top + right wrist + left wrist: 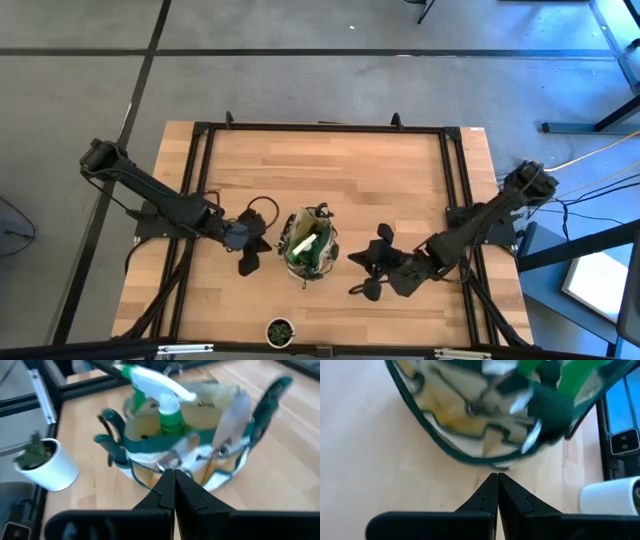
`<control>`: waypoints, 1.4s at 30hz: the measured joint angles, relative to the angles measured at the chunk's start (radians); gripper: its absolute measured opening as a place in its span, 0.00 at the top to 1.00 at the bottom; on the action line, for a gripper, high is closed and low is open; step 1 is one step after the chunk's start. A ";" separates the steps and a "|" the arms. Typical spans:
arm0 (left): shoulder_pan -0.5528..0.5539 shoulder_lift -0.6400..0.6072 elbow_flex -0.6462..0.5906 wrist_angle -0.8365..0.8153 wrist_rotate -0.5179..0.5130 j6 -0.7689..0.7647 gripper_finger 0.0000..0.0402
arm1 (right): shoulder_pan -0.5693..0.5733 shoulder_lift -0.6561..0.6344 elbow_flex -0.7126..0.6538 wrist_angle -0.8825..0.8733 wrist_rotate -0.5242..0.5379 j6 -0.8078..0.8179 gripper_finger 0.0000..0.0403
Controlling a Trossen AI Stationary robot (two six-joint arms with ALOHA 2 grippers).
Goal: Pick & Place Garden tools in Gardening bag
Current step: Return to Home Position
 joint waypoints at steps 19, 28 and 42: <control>0.009 -0.128 0.102 -0.231 -0.033 0.413 1.00 | -0.118 -0.060 0.352 -0.495 -0.228 -0.344 1.00; -0.010 -0.128 0.199 -0.217 -0.027 0.510 1.00 | -0.098 -0.061 0.357 -0.566 -0.163 -0.351 1.00; -0.171 -0.223 0.121 -0.177 -0.195 0.413 1.00 | 0.069 -0.276 0.089 -0.607 0.069 -0.089 1.00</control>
